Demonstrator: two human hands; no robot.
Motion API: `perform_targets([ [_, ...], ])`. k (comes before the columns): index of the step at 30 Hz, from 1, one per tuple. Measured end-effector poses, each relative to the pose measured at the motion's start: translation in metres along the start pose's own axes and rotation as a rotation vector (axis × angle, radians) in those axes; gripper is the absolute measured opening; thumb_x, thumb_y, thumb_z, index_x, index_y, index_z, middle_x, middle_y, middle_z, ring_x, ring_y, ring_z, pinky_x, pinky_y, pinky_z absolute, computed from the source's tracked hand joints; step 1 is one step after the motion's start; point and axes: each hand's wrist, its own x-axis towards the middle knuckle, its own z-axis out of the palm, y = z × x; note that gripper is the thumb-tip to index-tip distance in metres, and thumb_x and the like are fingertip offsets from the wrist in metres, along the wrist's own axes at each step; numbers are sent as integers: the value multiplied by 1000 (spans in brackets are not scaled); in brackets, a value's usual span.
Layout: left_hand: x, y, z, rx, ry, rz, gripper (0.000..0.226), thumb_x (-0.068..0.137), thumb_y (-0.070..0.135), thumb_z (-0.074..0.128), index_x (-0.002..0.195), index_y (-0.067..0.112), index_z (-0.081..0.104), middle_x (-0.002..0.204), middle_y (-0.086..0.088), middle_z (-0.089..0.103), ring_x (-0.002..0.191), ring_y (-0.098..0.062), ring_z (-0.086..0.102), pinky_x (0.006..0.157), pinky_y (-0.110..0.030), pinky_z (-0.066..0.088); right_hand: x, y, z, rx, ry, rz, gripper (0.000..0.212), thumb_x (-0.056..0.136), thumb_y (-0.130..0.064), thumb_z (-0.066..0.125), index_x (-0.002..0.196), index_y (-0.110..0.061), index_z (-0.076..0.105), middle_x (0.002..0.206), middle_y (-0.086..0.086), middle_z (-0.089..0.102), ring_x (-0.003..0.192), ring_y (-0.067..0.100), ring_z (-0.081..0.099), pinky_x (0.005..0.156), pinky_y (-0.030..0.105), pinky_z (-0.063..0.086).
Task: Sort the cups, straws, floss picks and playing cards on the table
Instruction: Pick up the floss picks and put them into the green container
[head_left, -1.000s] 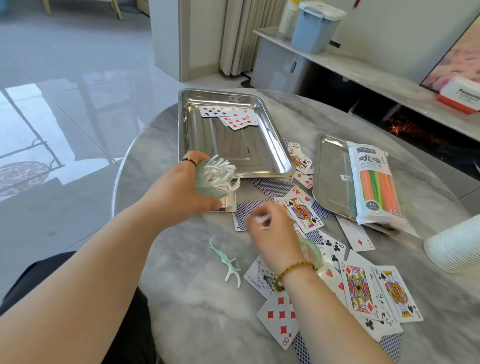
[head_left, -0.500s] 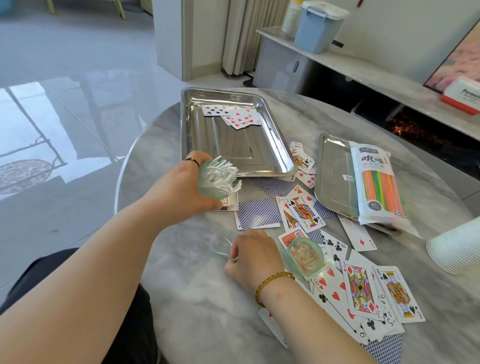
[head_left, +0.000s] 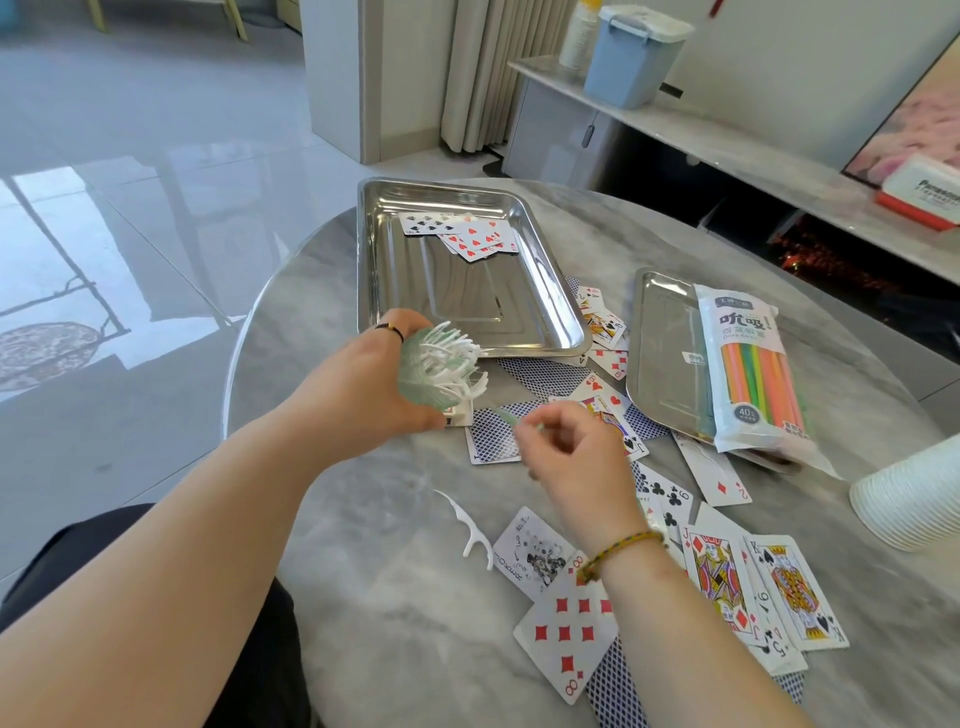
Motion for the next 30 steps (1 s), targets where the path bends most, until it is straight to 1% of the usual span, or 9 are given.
perform_targets([
  [4, -2, 5, 6, 48, -51, 60, 66, 67, 21, 78, 121, 24, 40, 101, 5, 53, 93, -17, 51, 79, -25, 42, 6, -35, -15, 238, 164, -146, 31, 82, -5, 61, 58, -23, 54, 46, -8, 43, 42, 2, 37, 45, 11, 35],
  [7, -3, 6, 7, 41, -47, 75, 67, 66, 22, 79, 121, 25, 41, 101, 5, 54, 94, -17, 52, 82, -28, 44, 3, -49, -18, 203, 120, -187, 30, 82, -5, 61, 58, -22, 53, 50, 0, 44, 45, 5, 39, 44, 10, 34],
  [11, -4, 5, 7, 20, -24, 87, 67, 63, 22, 80, 118, 26, 43, 97, 8, 54, 90, -16, 53, 80, -27, 44, 0, -47, -10, 186, 73, -180, 30, 82, -6, 62, 58, -23, 54, 48, -2, 46, 49, 6, 42, 46, 10, 36],
  [13, -4, 6, 8, 27, -24, 99, 67, 62, 22, 81, 118, 26, 44, 95, 9, 54, 89, -15, 54, 80, -27, 45, 1, -43, -3, 192, 75, -167, 31, 81, -7, 64, 58, -25, 54, 43, -10, 47, 49, 4, 45, 49, 12, 39],
  [18, -5, 7, 10, 37, -18, 115, 65, 61, 26, 80, 115, 27, 45, 91, 9, 54, 86, -15, 54, 77, -26, 44, 7, -33, 13, 56, -12, -143, 32, 80, -11, 65, 55, -25, 52, 43, -13, 46, 52, 5, 43, 59, 26, 42],
  [22, -4, 6, 10, 31, -11, 105, 62, 60, 29, 81, 110, 30, 44, 89, 11, 56, 86, -14, 55, 78, -27, 46, 6, -32, 15, 7, -61, -201, 28, 82, -18, 66, 59, -32, 54, 57, -7, 50, 54, 3, 43, 56, 14, 37],
  [26, -2, 3, 5, 15, -23, 62, 60, 62, 27, 80, 104, 34, 38, 85, 16, 53, 84, -15, 54, 76, -27, 45, 3, -26, 5, 116, 80, -240, 14, 80, -25, 64, 73, -36, 58, 69, -9, 58, 58, 0, 46, 57, 11, 39],
  [28, 0, 0, 3, 23, -3, 35, 62, 63, 26, 80, 111, 31, 41, 90, 11, 54, 86, -16, 53, 76, -28, 43, 1, -13, 0, -25, 93, -181, 19, 82, -17, 63, 70, -31, 57, 68, -14, 55, 60, -3, 48, 60, 12, 38],
  [30, 1, -1, 3, 22, 20, 18, 66, 64, 25, 80, 118, 27, 41, 95, 9, 51, 87, -16, 51, 76, -27, 40, -4, -2, -1, -323, -77, -32, 5, 83, -18, 60, 80, -21, 63, 78, -10, 56, 73, -1, 51, 70, 20, 41],
])
